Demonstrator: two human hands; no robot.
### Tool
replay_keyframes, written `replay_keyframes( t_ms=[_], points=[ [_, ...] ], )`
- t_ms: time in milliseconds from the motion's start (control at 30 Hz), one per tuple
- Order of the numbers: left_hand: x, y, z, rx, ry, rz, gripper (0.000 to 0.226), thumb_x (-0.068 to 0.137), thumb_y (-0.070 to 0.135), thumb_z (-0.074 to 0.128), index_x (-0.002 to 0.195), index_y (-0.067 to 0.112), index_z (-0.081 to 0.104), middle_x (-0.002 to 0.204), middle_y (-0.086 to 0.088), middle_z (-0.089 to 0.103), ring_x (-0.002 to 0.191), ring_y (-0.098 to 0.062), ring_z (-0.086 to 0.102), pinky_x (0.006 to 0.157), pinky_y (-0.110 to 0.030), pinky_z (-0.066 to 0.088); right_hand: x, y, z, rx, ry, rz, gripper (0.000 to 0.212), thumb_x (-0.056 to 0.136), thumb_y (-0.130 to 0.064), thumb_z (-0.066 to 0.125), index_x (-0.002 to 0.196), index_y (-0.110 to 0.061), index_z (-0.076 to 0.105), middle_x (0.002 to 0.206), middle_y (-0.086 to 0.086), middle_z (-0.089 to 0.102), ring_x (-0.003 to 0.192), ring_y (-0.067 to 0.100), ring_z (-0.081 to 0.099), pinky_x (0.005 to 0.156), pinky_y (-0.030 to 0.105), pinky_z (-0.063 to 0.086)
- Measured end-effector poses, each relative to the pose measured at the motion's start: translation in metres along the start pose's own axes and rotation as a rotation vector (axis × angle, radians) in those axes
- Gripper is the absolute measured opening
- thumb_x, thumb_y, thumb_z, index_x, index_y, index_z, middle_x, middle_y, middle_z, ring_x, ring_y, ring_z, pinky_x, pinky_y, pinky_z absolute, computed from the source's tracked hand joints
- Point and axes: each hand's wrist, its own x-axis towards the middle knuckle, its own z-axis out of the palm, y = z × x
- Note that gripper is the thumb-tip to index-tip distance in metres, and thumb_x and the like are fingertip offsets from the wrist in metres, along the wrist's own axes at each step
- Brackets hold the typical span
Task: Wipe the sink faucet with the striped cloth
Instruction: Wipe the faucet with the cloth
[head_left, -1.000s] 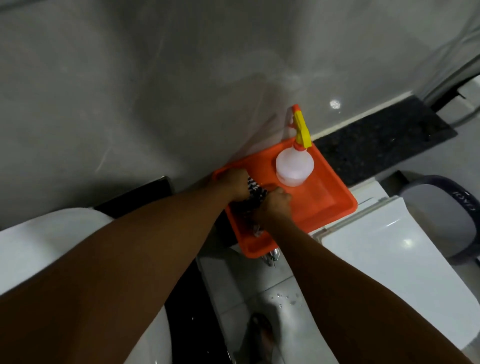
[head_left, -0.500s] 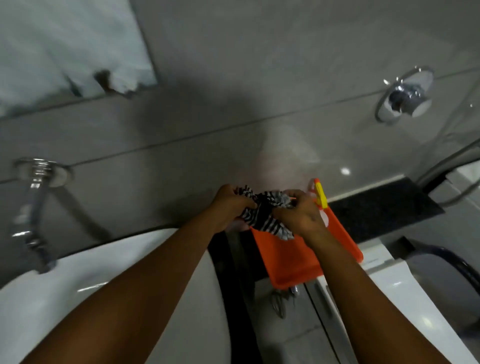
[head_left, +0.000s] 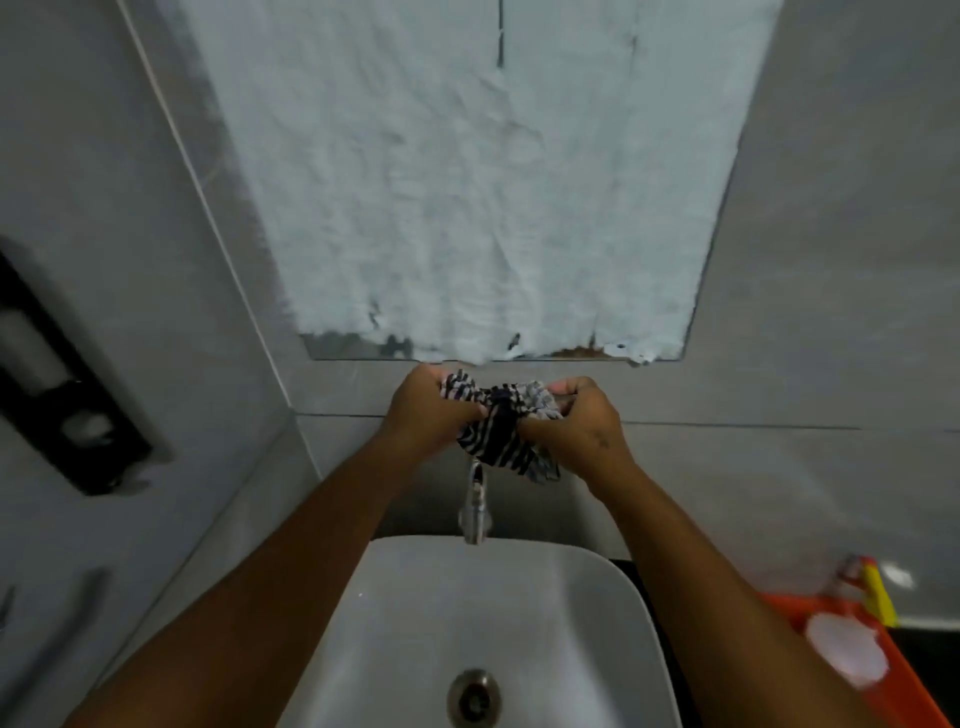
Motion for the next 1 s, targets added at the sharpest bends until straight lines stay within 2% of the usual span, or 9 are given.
replay_keyframes(
  t_ms=[133, 300, 433, 567, 667, 733, 867, 933, 1000],
  points=[
    [0.006, -0.034, 0.003, -0.040, 0.102, -0.115, 0.054, 0.077, 0.030, 0.080, 0.116, -0.002, 0.060, 0.111, -0.020, 0.070, 0.102, -0.030, 0.068, 0.075, -0.034, 0.058, 0.010, 0.004, 0.038, -0.010, 0.050, 0.011, 0.047, 0.066, -0.017, 0.086, 0.099, -0.015, 0.053, 0.076, -0.008, 0.056, 0.065, 0.006, 0.057, 0.046, 0.013, 0.039],
    [-0.013, -0.046, 0.042, 0.016, 0.185, 0.000, 0.042, 0.082, 0.050, 0.066, 0.101, 0.012, 0.067, 0.098, -0.007, 0.070, 0.094, -0.026, 0.069, 0.071, -0.031, 0.057, 0.012, 0.028, 0.055, 0.085, 0.145, 0.010, 0.034, 0.067, -0.025, 0.087, 0.084, -0.017, 0.059, 0.078, -0.001, 0.065, 0.073, 0.016, 0.063, 0.067, 0.030, 0.054],
    [-0.003, -0.039, 0.067, -0.136, 0.113, -0.139, 0.049, 0.083, 0.042, 0.073, 0.115, 0.007, 0.062, 0.108, -0.009, 0.072, 0.099, -0.028, 0.071, 0.075, -0.031, 0.059, 0.012, 0.046, 0.033, -0.187, 0.259, -0.395, 0.009, 0.086, -0.026, 0.071, 0.091, -0.022, 0.066, 0.104, 0.004, 0.066, 0.097, 0.011, 0.059, 0.088, 0.033, 0.054],
    [0.017, -0.046, 0.058, -0.950, -0.224, -0.510, 0.046, 0.092, 0.019, 0.068, 0.129, -0.007, 0.063, 0.100, -0.014, 0.073, 0.079, -0.021, 0.073, 0.072, -0.029, 0.061, 0.039, 0.079, -0.015, -0.884, 0.327, -0.893, 0.037, 0.092, -0.014, 0.058, 0.129, -0.016, 0.056, 0.149, 0.015, 0.043, 0.141, 0.032, 0.033, 0.116, 0.047, 0.029],
    [0.017, -0.064, 0.054, -1.241, -0.399, -0.570, 0.049, 0.093, 0.023, 0.065, 0.133, -0.004, 0.060, 0.105, -0.014, 0.070, 0.088, -0.023, 0.067, 0.095, -0.035, 0.050, 0.057, 0.104, -0.028, -1.119, 0.281, -0.986, 0.063, 0.092, -0.026, 0.056, 0.149, -0.010, 0.033, 0.159, 0.016, 0.026, 0.149, 0.034, 0.016, 0.122, 0.052, 0.013],
    [0.024, -0.062, 0.065, -0.940, -0.267, -0.501, 0.050, 0.085, 0.026, 0.074, 0.124, -0.004, 0.066, 0.104, -0.014, 0.073, 0.085, -0.025, 0.069, 0.095, -0.039, 0.053, 0.067, 0.115, -0.024, -1.149, 0.325, -1.023, 0.070, 0.093, -0.036, 0.054, 0.151, -0.012, 0.025, 0.160, 0.015, 0.022, 0.151, 0.032, 0.009, 0.121, 0.053, 0.013],
    [0.024, -0.028, 0.091, 0.290, 0.023, -0.136, 0.050, 0.081, 0.022, 0.073, 0.123, 0.005, 0.050, 0.107, -0.012, 0.072, 0.092, -0.027, 0.070, 0.076, -0.033, 0.054, 0.084, 0.127, -0.015, -1.143, 0.453, -1.094, 0.076, 0.090, -0.045, 0.060, 0.150, -0.013, 0.027, 0.156, 0.017, 0.025, 0.152, 0.031, 0.005, 0.119, 0.056, 0.015],
    [0.037, -0.037, 0.085, 0.096, -0.010, -0.173, 0.045, 0.080, 0.020, 0.075, 0.117, 0.002, 0.057, 0.096, -0.011, 0.075, 0.077, -0.022, 0.072, 0.065, -0.030, 0.057, 0.089, 0.131, -0.013, -1.140, 0.463, -1.132, 0.077, 0.090, -0.047, 0.059, 0.151, -0.014, 0.025, 0.161, 0.015, 0.016, 0.152, 0.032, 0.004, 0.120, 0.054, 0.010],
    [0.041, -0.044, 0.066, -0.552, -0.250, -0.433, 0.031, 0.083, 0.015, 0.076, 0.107, -0.002, 0.070, 0.086, -0.011, 0.078, 0.068, -0.020, 0.074, 0.063, -0.031, 0.063, 0.094, 0.131, -0.015, -1.147, 0.469, -1.162, 0.076, 0.092, -0.049, 0.054, 0.152, -0.014, 0.022, 0.165, 0.012, 0.002, 0.152, 0.031, 0.001, 0.121, 0.052, 0.006]
  ],
)
